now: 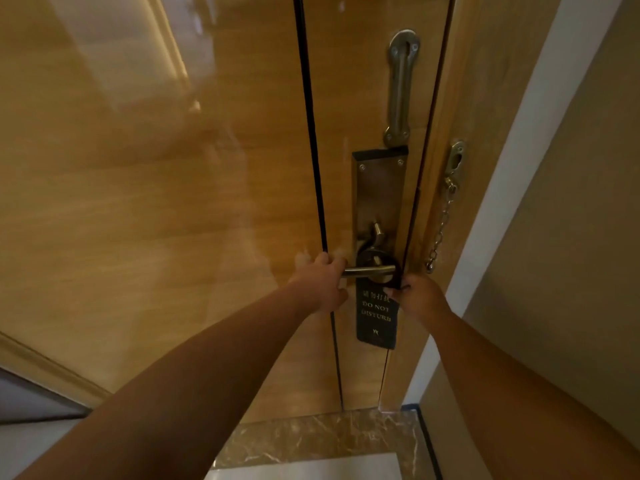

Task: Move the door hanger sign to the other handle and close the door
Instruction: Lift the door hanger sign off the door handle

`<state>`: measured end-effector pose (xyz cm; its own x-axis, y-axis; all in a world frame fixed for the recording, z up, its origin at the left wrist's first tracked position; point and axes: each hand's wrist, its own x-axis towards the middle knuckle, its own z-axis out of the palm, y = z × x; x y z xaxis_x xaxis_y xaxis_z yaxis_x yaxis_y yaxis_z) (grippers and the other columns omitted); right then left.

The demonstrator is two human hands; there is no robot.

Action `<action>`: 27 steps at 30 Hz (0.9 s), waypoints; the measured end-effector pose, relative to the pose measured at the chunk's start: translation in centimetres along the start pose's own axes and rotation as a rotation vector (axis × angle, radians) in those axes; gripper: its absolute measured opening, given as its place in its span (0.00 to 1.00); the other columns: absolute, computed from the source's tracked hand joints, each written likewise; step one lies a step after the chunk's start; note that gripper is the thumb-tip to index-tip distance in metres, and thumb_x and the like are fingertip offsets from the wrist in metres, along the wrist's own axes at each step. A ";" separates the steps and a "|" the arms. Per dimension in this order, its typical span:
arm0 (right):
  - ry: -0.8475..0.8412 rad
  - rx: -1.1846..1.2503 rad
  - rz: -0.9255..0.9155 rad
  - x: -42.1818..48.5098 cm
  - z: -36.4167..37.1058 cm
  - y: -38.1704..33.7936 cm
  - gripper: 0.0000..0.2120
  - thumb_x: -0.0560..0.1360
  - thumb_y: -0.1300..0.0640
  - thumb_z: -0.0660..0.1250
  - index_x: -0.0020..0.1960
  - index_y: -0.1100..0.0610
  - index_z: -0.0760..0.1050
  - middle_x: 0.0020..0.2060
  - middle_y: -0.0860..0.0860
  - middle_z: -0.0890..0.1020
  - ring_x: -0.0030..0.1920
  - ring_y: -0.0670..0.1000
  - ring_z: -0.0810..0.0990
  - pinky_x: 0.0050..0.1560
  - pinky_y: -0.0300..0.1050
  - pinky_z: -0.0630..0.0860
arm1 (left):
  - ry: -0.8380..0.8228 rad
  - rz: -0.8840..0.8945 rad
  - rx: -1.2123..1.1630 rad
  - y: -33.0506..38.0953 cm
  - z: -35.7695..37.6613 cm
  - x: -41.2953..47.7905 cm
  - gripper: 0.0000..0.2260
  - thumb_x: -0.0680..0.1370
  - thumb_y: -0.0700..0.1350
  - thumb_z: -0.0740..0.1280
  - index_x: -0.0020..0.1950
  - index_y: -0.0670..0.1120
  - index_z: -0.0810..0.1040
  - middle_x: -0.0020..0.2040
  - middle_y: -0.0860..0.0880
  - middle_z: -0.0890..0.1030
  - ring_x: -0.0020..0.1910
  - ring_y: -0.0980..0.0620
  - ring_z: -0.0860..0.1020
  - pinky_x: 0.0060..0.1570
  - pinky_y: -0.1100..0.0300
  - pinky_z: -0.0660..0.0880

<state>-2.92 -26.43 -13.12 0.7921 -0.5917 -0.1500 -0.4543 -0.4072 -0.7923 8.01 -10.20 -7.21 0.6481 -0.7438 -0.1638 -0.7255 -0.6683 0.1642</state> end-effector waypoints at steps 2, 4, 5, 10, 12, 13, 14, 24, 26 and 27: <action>0.000 -0.057 -0.031 -0.7 -0.8 -0.2 0.10 0.72 0.51 0.69 0.33 0.48 0.71 0.31 0.47 0.78 0.36 0.52 0.79 0.34 0.42 0.71 | -0.018 0.007 -0.010 0.1 -0.4 -0.2 0.23 0.71 0.51 0.64 0.65 0.49 0.64 0.60 0.42 0.70 0.58 0.40 0.71 0.60 0.41 0.69; -0.025 -0.093 -0.049 -1.3 -1.9 -0.5 0.10 0.72 0.51 0.69 0.33 0.48 0.71 0.31 0.49 0.80 0.35 0.51 0.80 0.35 0.43 0.74 | -0.042 0.007 -0.079 -0.1 -0.9 -0.3 0.20 0.71 0.50 0.63 0.62 0.49 0.66 0.58 0.43 0.72 0.56 0.41 0.72 0.59 0.41 0.69; -0.040 -0.102 -0.048 -1.5 -2.4 -0.8 0.10 0.72 0.51 0.69 0.34 0.51 0.72 0.33 0.52 0.81 0.35 0.51 0.81 0.38 0.46 0.76 | -0.051 0.012 -0.127 -0.2 -1.2 -0.4 0.18 0.71 0.49 0.63 0.60 0.50 0.67 0.56 0.44 0.73 0.54 0.42 0.73 0.58 0.41 0.69; -0.146 -0.035 0.007 -2.4 -3.9 -3.4 0.07 0.71 0.56 0.71 0.38 0.56 0.74 0.36 0.54 0.83 0.35 0.49 0.85 0.34 0.41 0.79 | -0.068 0.019 -0.349 -1.9 -2.7 -0.9 0.15 0.74 0.44 0.61 0.60 0.46 0.69 0.55 0.42 0.77 0.51 0.43 0.76 0.49 0.50 0.74; -0.165 -0.006 0.030 -2.9 -3.5 -4.4 0.06 0.71 0.58 0.71 0.39 0.57 0.74 0.37 0.54 0.83 0.35 0.49 0.85 0.32 0.40 0.79 | -0.024 -0.024 -0.409 -3.0 -3.4 -1.0 0.17 0.76 0.45 0.59 0.65 0.45 0.68 0.61 0.41 0.76 0.57 0.42 0.74 0.53 0.52 0.71; -0.171 0.002 0.038 -3.2 -3.0 -4.8 0.06 0.71 0.58 0.70 0.39 0.57 0.74 0.37 0.54 0.83 0.36 0.49 0.84 0.32 0.40 0.79 | 0.000 -0.045 -0.458 -3.6 -3.9 -1.2 0.17 0.77 0.45 0.58 0.66 0.44 0.67 0.63 0.40 0.74 0.60 0.42 0.73 0.55 0.53 0.69; -0.186 0.019 0.045 -3.5 -2.2 -5.2 0.05 0.71 0.58 0.70 0.40 0.56 0.74 0.38 0.55 0.83 0.36 0.49 0.84 0.33 0.40 0.79 | 0.029 -0.063 -0.517 -4.1 -4.4 -1.4 0.17 0.78 0.45 0.57 0.67 0.44 0.67 0.65 0.40 0.73 0.62 0.42 0.72 0.56 0.54 0.68; -0.566 0.202 0.014 -4.1 6.2 -9.6 0.04 0.73 0.59 0.69 0.42 0.51 0.77 0.31 0.46 0.83 0.29 0.44 0.82 0.26 0.34 0.74 | 0.084 -0.099 -0.611 -8.4 -6.8 -2.7 0.21 0.78 0.56 0.55 0.64 0.44 0.70 0.65 0.42 0.72 0.63 0.43 0.69 0.56 0.55 0.64; -0.625 0.212 0.043 -4.3 5.7 -9.0 0.03 0.72 0.57 0.70 0.46 0.52 0.78 0.35 0.48 0.84 0.34 0.48 0.83 0.33 0.38 0.75 | 0.054 -0.100 -0.631 -8.2 -6.4 -2.3 0.22 0.78 0.57 0.54 0.62 0.43 0.72 0.61 0.41 0.75 0.60 0.42 0.72 0.60 0.51 0.68; -0.631 0.221 0.069 -4.3 5.1 -8.4 0.06 0.72 0.56 0.70 0.49 0.54 0.78 0.36 0.49 0.84 0.36 0.49 0.83 0.35 0.39 0.74 | 0.027 -0.087 -0.630 -7.7 -5.9 -1.9 0.22 0.78 0.57 0.54 0.60 0.43 0.74 0.58 0.41 0.77 0.57 0.41 0.75 0.60 0.48 0.71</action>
<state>-0.43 -16.95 -8.86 0.8812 -0.0643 -0.4683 -0.4715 -0.1912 -0.8609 13.74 -3.65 -2.41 0.7097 -0.6814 -0.1791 -0.4000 -0.5990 0.6936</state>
